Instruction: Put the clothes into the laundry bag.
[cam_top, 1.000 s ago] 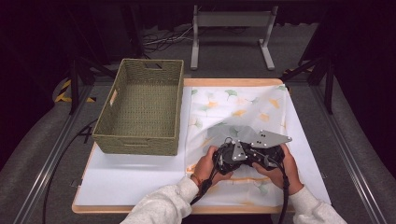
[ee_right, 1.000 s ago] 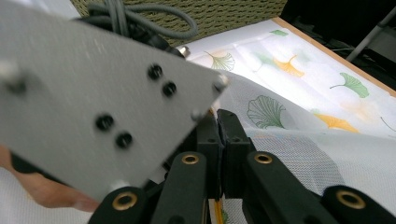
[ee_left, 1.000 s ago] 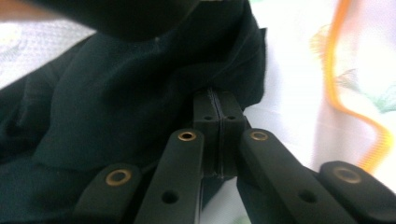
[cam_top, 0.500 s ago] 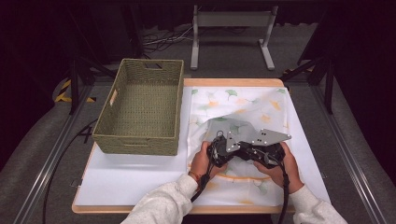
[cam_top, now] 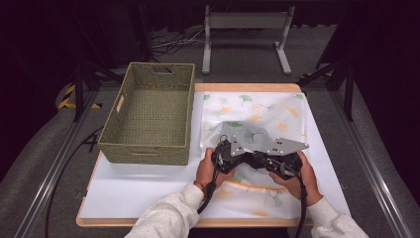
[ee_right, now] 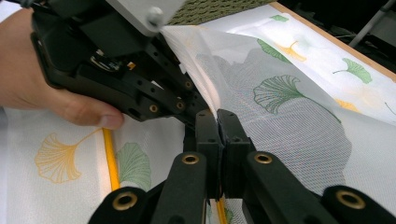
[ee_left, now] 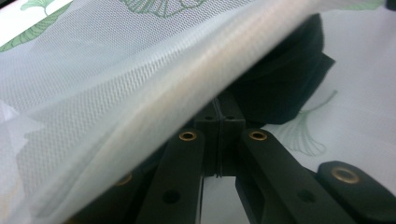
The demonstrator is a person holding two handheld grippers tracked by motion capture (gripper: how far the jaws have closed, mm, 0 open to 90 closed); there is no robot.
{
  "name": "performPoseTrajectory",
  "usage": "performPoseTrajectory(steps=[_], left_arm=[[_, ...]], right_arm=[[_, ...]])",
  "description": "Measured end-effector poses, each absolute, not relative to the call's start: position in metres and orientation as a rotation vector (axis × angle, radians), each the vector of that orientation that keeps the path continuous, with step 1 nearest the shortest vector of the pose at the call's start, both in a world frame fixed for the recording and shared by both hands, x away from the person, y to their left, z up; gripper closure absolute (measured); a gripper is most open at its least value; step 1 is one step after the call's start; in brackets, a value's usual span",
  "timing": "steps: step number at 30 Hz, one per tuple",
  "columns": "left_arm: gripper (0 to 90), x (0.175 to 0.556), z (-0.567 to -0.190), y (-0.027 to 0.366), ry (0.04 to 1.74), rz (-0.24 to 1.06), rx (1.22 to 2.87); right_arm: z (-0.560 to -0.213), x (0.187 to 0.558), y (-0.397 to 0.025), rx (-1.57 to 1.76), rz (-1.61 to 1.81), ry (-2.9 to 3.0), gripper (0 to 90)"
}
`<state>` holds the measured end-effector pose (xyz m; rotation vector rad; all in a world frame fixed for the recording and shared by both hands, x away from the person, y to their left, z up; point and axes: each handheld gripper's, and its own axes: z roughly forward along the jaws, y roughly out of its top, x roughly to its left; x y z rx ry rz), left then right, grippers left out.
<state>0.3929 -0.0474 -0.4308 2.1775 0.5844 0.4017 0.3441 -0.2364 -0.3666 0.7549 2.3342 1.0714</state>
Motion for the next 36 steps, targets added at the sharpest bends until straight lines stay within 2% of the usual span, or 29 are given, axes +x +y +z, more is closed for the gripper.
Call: performPoseTrajectory(steps=[10,16,24,30,36], left_arm=[[86.9,0.372,-0.42,-0.042,0.466,0.346,2.16],[84.6,0.367,-0.428,-0.065,0.383,0.342,2.183],[88.1,0.378,-0.443,-0.083,0.449,0.382,2.182],[89.7,0.384,-0.446,-0.08,0.524,0.483,2.192],[89.7,0.386,-0.444,-0.074,0.574,0.467,2.181]], right_arm=[[-0.363,0.343,-0.237,0.752,1.082,2.32,89.2],[-0.364,0.342,-0.234,0.742,1.083,2.324,89.2],[-0.365,0.342,-0.234,0.743,1.075,2.334,89.2],[-0.368,0.345,-0.236,0.768,1.065,2.336,89.2],[-0.369,0.345,-0.235,0.767,1.056,2.345,89.2]])
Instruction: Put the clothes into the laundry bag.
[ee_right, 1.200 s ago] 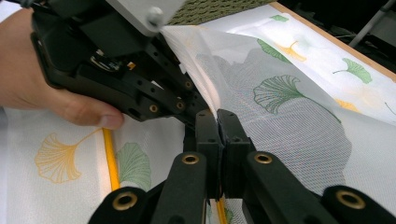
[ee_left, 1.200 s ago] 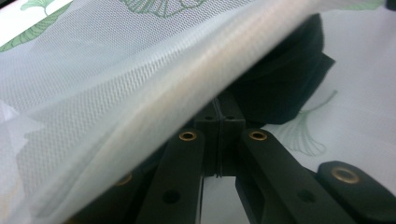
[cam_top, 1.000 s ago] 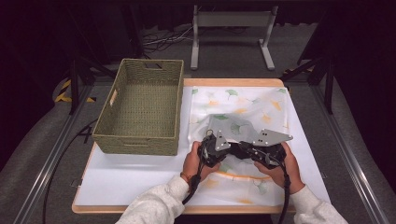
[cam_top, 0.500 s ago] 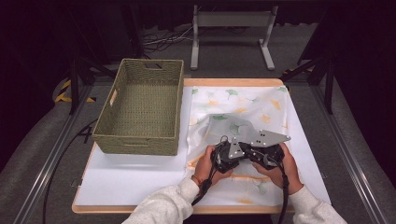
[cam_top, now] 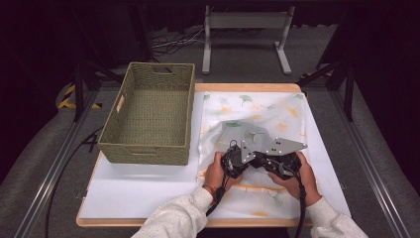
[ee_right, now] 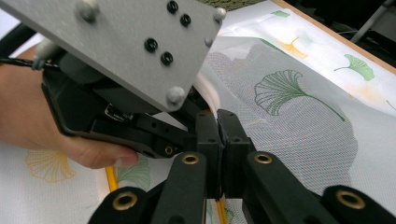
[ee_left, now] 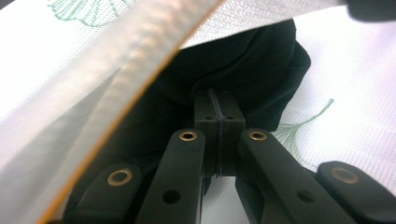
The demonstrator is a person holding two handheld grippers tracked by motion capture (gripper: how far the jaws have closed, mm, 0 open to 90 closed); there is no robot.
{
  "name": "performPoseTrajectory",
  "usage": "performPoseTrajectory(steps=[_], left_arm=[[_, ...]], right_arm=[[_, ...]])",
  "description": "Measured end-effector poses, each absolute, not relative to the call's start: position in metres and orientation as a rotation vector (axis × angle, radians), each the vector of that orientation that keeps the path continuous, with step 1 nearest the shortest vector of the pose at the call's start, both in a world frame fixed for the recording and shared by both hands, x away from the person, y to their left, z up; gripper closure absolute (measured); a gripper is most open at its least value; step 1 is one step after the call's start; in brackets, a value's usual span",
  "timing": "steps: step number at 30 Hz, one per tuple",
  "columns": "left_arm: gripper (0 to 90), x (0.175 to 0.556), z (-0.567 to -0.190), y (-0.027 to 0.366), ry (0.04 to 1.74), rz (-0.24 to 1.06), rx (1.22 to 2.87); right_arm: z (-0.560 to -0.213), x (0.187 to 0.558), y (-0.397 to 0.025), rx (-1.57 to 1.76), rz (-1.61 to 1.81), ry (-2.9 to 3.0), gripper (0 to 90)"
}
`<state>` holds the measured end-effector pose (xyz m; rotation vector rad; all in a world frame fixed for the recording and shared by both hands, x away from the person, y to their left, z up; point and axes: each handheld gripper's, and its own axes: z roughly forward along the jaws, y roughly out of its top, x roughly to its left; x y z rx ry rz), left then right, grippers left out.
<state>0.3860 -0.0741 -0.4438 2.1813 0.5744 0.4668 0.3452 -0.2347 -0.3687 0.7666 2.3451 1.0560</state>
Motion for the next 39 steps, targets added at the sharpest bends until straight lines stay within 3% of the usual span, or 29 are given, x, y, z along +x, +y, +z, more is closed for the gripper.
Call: performPoseTrajectory(steps=[17,39], left_arm=[[87.8,0.362,-0.415,-0.038,0.444,0.294,2.178],[86.9,0.336,-0.383,0.075,0.515,0.426,2.075]], right_arm=[[-0.364,0.34,-0.238,0.743,1.072,2.339,89.2],[-0.355,0.335,-0.241,0.707,1.08,2.363,89.1]])
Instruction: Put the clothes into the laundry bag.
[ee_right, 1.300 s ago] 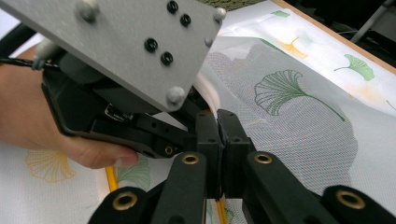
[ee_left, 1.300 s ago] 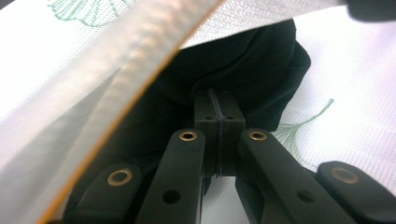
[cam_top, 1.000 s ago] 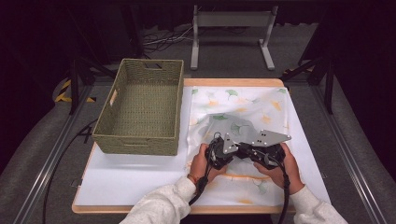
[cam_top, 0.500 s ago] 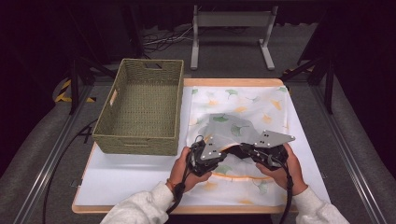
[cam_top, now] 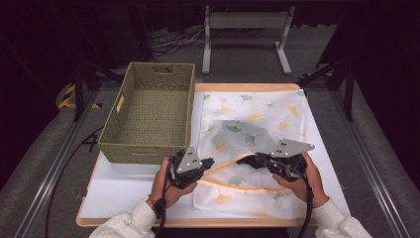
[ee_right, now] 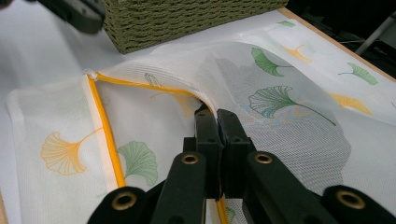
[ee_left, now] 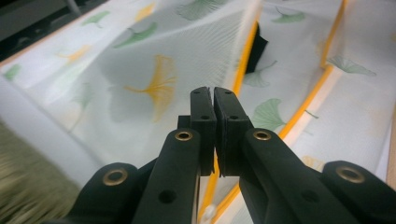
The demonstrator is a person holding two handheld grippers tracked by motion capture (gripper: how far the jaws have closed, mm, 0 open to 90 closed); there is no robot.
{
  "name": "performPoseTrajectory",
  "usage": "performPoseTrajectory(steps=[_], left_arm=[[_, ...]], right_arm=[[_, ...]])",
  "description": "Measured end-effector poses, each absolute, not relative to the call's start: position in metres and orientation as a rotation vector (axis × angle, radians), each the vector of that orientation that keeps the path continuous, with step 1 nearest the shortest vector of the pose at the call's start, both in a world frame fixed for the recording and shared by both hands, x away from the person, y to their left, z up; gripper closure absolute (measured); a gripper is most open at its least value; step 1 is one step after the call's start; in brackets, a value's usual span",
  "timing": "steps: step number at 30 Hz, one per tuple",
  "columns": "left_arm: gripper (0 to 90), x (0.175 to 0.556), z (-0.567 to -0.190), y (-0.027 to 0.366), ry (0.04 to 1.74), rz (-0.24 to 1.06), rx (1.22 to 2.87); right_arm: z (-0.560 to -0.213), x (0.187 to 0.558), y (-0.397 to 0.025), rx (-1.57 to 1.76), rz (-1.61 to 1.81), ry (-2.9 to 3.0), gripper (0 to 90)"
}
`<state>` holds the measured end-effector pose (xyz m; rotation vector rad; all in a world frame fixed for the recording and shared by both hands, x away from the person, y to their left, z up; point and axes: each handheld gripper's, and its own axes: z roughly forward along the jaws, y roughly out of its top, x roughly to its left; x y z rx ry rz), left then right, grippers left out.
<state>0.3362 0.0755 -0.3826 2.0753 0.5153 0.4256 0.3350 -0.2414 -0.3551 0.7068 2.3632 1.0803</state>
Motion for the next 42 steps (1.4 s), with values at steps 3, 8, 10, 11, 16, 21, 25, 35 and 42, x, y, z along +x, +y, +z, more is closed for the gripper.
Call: performPoseTrajectory(steps=[3,8,10,11,16,21,25,35,42], left_arm=[[86.9,0.335,-0.379,0.089,0.533,0.453,2.071],[86.4,0.332,-0.379,0.108,0.548,0.468,2.072],[86.2,0.33,-0.381,0.116,0.552,0.476,2.087],[86.0,0.328,-0.383,0.12,0.553,0.487,2.1],[85.5,0.322,-0.389,0.141,0.575,0.513,2.109],[84.5,0.316,-0.394,0.162,0.615,0.521,2.097],[83.5,0.314,-0.396,0.178,0.66,0.545,2.087],[83.4,0.308,-0.4,0.207,0.74,0.561,2.045],[82.8,0.308,-0.408,0.216,0.772,0.561,2.04]], right_arm=[[-0.355,0.334,-0.242,0.709,1.079,2.367,89.0],[-0.355,0.332,-0.243,0.708,1.075,2.377,88.9],[-0.356,0.332,-0.243,0.708,1.075,2.378,88.9],[-0.356,0.332,-0.243,0.707,1.075,2.38,88.9],[-0.357,0.329,-0.243,0.704,1.073,2.385,88.9],[-0.361,0.328,-0.242,0.703,1.066,2.401,88.7],[-0.363,0.327,-0.243,0.707,1.07,2.419,88.6],[-0.374,0.325,-0.246,0.717,1.025,2.46,88.6],[-0.383,0.322,-0.247,0.716,0.996,2.478,88.6]])
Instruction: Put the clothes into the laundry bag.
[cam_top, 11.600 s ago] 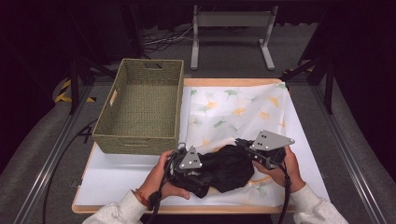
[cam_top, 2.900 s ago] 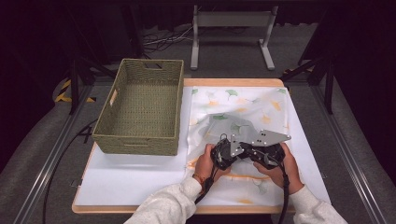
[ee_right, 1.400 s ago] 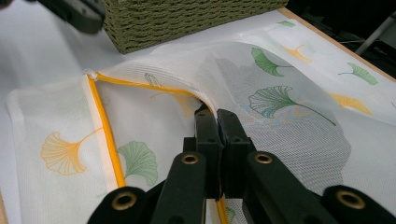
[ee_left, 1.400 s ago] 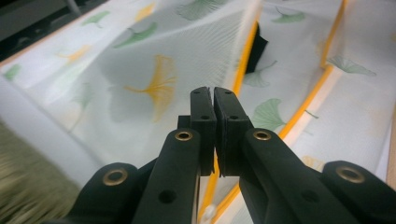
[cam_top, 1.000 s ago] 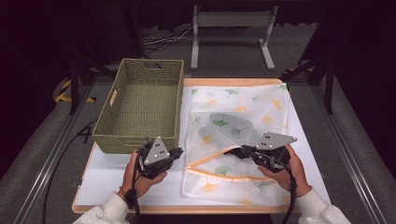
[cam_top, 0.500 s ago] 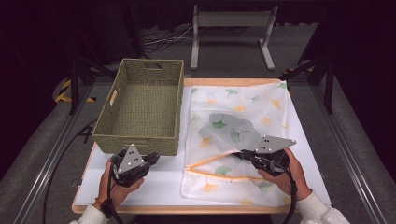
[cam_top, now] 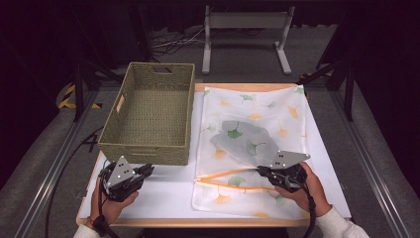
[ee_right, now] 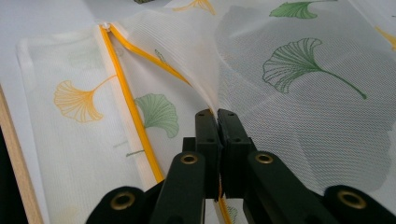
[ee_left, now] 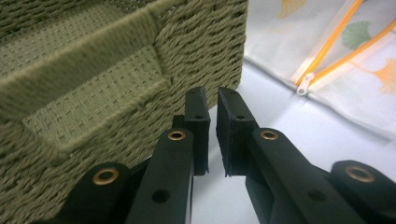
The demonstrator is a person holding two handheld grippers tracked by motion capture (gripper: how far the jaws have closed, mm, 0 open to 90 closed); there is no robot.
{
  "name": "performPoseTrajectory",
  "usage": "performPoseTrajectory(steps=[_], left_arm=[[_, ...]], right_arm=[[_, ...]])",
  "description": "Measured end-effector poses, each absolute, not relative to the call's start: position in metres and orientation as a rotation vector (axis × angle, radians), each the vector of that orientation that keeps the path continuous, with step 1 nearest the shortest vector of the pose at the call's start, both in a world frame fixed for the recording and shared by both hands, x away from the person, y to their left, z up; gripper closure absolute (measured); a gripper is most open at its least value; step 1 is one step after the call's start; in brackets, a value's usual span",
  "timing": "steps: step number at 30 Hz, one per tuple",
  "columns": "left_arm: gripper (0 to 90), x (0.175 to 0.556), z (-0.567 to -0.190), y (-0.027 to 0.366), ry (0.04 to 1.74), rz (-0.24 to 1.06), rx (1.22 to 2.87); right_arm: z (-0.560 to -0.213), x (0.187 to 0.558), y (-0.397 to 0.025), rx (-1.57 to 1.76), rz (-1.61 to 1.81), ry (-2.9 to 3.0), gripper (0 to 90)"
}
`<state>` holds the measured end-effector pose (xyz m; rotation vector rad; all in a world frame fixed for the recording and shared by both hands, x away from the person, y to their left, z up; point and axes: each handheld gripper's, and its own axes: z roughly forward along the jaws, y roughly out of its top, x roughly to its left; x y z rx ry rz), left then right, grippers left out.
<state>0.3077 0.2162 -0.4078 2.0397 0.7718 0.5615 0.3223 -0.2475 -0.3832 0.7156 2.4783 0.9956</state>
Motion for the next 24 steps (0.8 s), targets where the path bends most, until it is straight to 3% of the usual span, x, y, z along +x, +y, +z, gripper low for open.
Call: performPoseTrajectory(steps=[24], left_arm=[[82.3,0.303,-0.425,0.239,0.859,0.527,2.003]], right_arm=[[-0.408,0.32,-0.254,0.731,0.935,2.519,87.4]])
